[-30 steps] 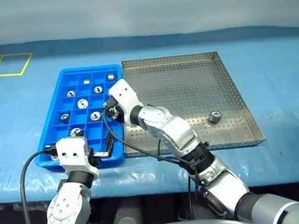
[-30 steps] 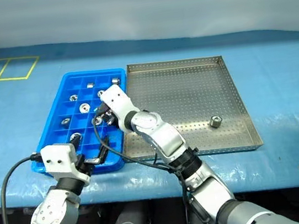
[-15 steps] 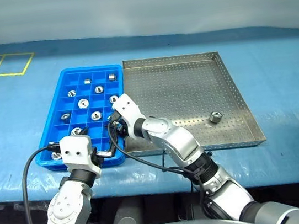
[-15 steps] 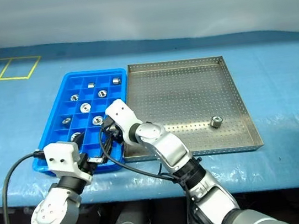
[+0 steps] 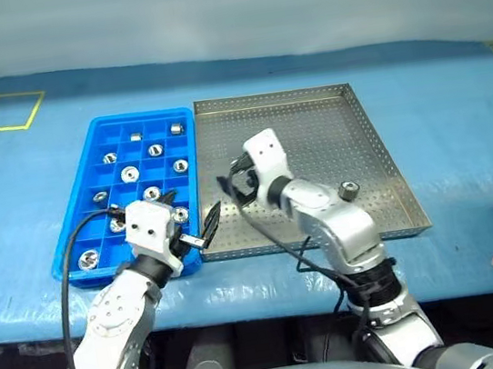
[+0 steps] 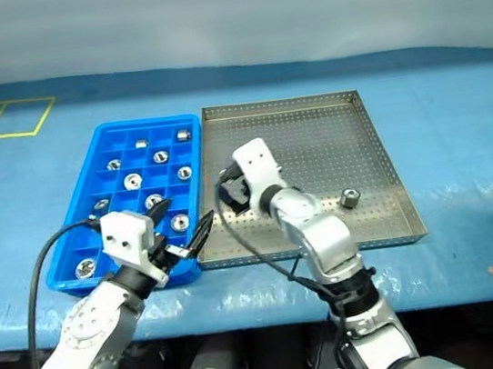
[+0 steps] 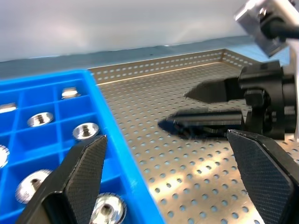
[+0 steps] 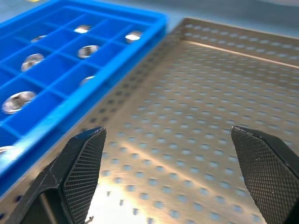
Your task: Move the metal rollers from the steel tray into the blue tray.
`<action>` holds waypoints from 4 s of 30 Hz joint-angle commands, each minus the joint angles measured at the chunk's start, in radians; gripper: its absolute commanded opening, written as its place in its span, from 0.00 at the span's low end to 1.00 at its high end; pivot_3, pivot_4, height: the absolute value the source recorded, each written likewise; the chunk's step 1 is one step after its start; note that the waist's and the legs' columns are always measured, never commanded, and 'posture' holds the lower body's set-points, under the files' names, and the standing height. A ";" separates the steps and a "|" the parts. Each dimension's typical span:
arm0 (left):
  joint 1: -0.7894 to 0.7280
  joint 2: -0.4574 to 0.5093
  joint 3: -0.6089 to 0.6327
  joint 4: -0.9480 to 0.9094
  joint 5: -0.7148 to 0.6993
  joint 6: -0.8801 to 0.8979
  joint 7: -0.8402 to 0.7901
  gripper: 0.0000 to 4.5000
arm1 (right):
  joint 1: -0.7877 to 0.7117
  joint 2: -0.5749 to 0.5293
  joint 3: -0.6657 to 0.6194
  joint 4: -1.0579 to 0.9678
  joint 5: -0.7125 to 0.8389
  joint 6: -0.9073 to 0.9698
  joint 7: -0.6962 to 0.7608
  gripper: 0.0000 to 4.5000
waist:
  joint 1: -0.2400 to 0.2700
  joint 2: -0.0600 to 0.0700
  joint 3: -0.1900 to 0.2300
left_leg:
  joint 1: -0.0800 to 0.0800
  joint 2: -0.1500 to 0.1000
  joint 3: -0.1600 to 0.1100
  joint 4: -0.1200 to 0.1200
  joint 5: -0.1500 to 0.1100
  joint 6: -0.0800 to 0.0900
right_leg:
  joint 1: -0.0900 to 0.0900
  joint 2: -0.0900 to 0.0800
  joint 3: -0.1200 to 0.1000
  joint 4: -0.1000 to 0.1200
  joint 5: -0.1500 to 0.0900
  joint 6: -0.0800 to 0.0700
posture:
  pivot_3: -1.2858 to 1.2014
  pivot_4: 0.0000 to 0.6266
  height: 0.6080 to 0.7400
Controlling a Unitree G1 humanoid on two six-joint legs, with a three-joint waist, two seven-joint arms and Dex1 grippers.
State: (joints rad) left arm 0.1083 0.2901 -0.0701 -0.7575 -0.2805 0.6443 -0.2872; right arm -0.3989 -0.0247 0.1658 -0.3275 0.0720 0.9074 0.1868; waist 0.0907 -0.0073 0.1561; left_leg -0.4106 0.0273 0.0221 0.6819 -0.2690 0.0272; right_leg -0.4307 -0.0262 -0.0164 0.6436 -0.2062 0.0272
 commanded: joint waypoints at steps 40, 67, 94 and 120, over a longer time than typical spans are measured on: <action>-0.193 -0.060 -0.338 0.234 0.031 0.036 -0.121 1.00 | 0.107 0.062 -0.188 0.202 -0.021 -0.163 -0.197 0.64 | -0.144 0.000 0.000 | 0.006 0.001 0.012 0.000 -0.002 0.005 | 0.000 0.000 0.016 0.001 0.006 0.009 | 0.52 0.24 1.00; 0.132 -0.156 0.039 -0.126 0.210 -0.021 0.301 1.00 | -0.274 0.135 0.188 0.317 0.020 -0.213 0.129 0.42 | 0.053 -0.001 0.000 | 0.005 0.001 0.008 -0.002 -0.002 0.004 | 0.000 0.000 0.010 -0.001 0.007 0.004 | 0.73 0.24 1.00; 0.352 -0.144 -0.003 -0.128 0.167 -0.166 0.174 1.00 | -0.057 0.129 0.253 0.245 0.042 -0.182 0.204 0.99 | 0.280 -0.002 -0.001 | -0.005 0.000 0.006 0.000 -0.002 0.002 | -0.012 0.000 0.001 -0.001 -0.001 0.002 | 0.71 0.24 1.00; 0.264 -0.019 -0.067 -0.121 0.046 -0.051 0.048 1.00 | 0.060 -0.081 0.204 -0.062 0.107 -0.028 0.219 0.99 | 0.147 -0.002 -0.001 | -0.004 0.000 0.004 0.001 -0.002 0.001 | -0.005 0.002 0.000 0.000 -0.001 0.001 | 0.66 0.24 1.00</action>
State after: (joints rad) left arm 0.3712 0.2675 -0.1154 -0.8675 -0.2173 0.5864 -0.2272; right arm -0.3319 -0.1128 0.3748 -0.3414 0.1668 0.8848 0.4089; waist 0.2379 -0.0094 0.1549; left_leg -0.4142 0.0272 0.0255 0.6830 -0.2713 0.0287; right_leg -0.4353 -0.0244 -0.0161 0.6439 -0.2072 0.0281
